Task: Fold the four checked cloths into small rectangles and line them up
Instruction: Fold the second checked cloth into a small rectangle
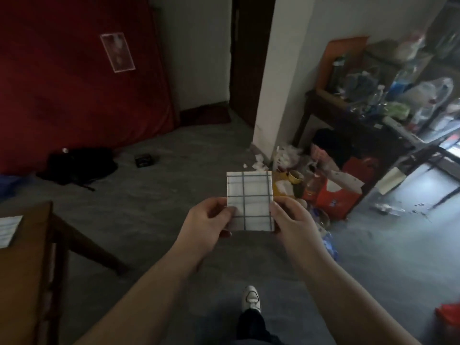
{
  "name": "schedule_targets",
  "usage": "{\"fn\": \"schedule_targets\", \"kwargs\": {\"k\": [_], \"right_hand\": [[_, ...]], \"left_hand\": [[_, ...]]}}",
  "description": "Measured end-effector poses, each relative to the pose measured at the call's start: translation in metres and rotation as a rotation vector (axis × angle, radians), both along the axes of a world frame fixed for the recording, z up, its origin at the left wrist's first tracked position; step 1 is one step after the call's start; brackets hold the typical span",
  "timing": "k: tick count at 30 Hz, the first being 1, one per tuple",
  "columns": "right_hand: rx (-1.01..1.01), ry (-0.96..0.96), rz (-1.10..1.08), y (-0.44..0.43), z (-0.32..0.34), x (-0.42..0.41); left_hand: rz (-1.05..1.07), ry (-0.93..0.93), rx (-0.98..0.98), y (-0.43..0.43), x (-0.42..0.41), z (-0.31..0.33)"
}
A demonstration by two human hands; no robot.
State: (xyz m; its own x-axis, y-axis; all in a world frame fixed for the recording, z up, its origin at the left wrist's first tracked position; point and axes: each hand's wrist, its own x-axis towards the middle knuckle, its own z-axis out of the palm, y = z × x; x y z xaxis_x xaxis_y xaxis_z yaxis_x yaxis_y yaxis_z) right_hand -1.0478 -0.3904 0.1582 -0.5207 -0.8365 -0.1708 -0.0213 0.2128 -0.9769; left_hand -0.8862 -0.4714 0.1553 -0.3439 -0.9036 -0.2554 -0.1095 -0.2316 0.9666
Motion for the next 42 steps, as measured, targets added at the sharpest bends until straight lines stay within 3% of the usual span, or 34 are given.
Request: {"fn": "schedule_targets", "kwargs": {"k": [8,15,29,42], "right_hand": [[0.05,0.242,0.269,-0.21,-0.001,-0.044],[0.122,0.265,0.602,-0.37,-0.005,0.005],[0.047,0.193,0.829,-0.691,-0.011,0.221],[0.022,0.138,1.203,-0.908,-0.05,0.452]], "left_hand": [[0.301,-0.047,0.006,-0.161,-0.025,-0.001],[0.563,-0.058,0.055,-0.27,0.028,-0.005],[0.814,-0.019,0.014,-0.542,0.226,-0.012],[1.179,0.034,0.083,-0.699,0.421,-0.05]]}}
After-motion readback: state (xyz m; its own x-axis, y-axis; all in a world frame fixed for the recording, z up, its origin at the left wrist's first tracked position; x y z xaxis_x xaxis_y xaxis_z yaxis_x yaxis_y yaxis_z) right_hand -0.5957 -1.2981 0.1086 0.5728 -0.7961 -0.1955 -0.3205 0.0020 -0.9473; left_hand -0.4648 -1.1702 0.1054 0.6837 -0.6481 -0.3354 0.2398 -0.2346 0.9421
